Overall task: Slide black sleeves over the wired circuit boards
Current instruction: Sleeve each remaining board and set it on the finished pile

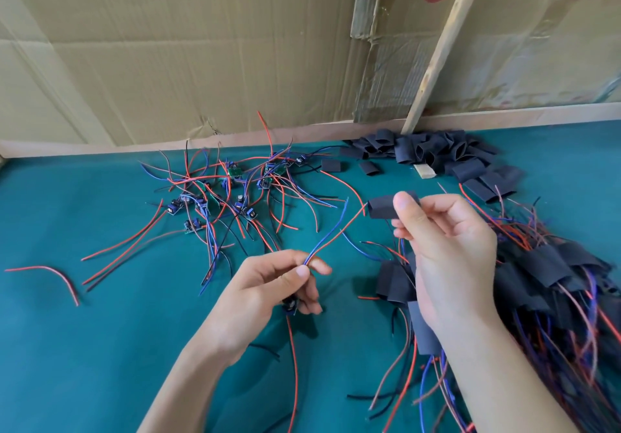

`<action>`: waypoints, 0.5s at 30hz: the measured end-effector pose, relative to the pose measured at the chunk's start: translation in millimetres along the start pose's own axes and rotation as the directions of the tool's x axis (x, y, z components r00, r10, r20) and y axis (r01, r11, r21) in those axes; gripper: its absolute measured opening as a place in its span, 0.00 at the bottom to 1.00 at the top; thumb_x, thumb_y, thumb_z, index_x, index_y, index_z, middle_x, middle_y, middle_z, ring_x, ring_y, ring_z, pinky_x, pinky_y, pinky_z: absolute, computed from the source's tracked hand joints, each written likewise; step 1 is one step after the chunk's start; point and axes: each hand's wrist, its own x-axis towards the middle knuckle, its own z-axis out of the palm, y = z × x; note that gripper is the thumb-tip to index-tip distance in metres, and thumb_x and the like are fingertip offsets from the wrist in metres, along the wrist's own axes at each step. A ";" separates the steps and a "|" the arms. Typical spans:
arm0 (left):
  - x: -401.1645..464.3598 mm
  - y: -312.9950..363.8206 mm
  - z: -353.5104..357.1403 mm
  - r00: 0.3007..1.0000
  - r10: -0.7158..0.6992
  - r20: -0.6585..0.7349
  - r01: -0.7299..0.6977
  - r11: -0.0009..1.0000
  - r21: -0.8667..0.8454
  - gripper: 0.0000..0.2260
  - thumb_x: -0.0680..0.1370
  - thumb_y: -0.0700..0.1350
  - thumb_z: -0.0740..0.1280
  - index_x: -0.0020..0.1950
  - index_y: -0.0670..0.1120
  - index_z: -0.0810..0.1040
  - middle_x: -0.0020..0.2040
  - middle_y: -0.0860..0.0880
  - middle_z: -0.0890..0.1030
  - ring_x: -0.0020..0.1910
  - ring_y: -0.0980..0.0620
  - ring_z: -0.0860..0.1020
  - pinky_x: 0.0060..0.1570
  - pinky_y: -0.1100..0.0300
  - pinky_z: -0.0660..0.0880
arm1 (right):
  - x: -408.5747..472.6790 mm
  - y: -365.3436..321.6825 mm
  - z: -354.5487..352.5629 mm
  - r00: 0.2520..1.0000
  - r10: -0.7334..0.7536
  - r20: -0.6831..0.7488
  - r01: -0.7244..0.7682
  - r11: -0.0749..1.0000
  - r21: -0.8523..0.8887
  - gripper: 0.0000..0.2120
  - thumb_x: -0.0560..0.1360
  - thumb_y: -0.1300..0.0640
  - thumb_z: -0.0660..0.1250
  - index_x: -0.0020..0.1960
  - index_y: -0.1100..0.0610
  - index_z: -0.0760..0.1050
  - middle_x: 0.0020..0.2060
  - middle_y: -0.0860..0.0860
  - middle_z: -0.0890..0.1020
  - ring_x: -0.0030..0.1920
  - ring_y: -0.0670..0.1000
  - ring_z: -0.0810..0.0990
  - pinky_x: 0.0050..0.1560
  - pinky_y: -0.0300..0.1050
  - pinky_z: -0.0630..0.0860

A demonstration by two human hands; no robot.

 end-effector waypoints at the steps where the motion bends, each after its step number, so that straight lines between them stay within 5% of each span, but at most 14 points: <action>1: -0.3 -0.6 0.1 1.000 0.009 -0.007 -0.009 1.000 0.012 0.11 0.80 0.45 0.64 0.53 0.45 0.86 0.38 0.43 0.81 0.37 0.46 0.82 0.41 0.60 0.77 | -0.3 0.0 -0.3 1.000 0.002 0.010 -0.002 1.000 -0.006 0.11 0.68 0.53 0.77 0.41 0.56 0.77 0.31 0.47 0.82 0.35 0.48 0.81 0.40 0.38 0.78; 6: -1.3 -1.8 0.5 1.000 0.024 -0.012 -0.023 0.998 0.060 0.12 0.79 0.44 0.64 0.56 0.49 0.86 0.37 0.45 0.82 0.37 0.48 0.82 0.40 0.64 0.75 | 0.4 4.5 -4.3 1.000 -0.031 0.003 0.031 0.996 -0.081 0.09 0.74 0.61 0.77 0.40 0.57 0.77 0.31 0.50 0.83 0.33 0.48 0.80 0.39 0.35 0.77; 15: -0.4 -2.8 -0.3 1.000 0.018 -0.009 -0.018 0.995 0.103 0.12 0.79 0.44 0.64 0.55 0.51 0.87 0.38 0.46 0.82 0.38 0.48 0.82 0.41 0.62 0.75 | 2.1 3.2 -4.5 0.997 -0.008 0.073 0.012 0.998 -0.056 0.09 0.71 0.58 0.78 0.39 0.56 0.77 0.30 0.48 0.82 0.32 0.49 0.80 0.38 0.37 0.77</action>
